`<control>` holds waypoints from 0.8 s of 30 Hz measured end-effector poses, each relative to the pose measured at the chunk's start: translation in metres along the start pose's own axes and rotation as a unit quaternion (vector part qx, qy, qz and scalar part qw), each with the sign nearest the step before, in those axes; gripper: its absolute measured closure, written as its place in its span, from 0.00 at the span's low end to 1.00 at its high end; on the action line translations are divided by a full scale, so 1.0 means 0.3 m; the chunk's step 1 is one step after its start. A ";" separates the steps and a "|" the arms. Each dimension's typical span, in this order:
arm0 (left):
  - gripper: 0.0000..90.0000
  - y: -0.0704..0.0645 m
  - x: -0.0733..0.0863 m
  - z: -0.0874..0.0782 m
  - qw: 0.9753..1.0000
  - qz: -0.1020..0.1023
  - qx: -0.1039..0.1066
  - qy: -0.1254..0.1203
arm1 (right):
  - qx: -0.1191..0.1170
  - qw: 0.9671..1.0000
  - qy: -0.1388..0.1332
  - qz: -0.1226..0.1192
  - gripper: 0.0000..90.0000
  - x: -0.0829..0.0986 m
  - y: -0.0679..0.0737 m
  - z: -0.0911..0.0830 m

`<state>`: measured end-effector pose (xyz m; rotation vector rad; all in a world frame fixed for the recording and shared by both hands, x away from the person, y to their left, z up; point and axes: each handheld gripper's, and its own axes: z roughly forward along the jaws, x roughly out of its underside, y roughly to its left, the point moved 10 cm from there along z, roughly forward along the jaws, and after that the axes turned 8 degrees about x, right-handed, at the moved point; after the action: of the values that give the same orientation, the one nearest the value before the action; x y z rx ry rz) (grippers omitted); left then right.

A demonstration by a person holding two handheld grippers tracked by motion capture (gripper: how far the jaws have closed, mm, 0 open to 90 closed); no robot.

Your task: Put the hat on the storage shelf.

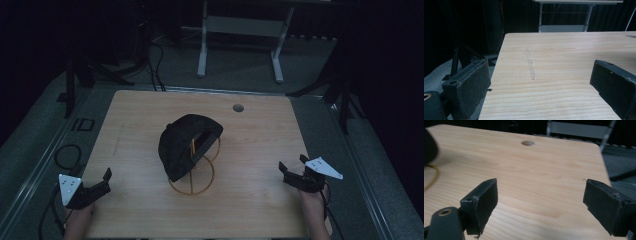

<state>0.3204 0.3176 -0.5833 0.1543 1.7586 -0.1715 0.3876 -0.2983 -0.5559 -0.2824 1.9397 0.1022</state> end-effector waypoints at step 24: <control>0.04 0.000 0.000 0.000 1.000 0.000 0.001 0.000 | 0.132 0.988 0.054 0.060 0.15 0.178 -0.263 -0.081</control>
<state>0.3203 0.3174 -0.5832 0.1557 1.7579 -0.1735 0.3660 -0.3876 -0.5911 0.0049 2.0501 -0.0925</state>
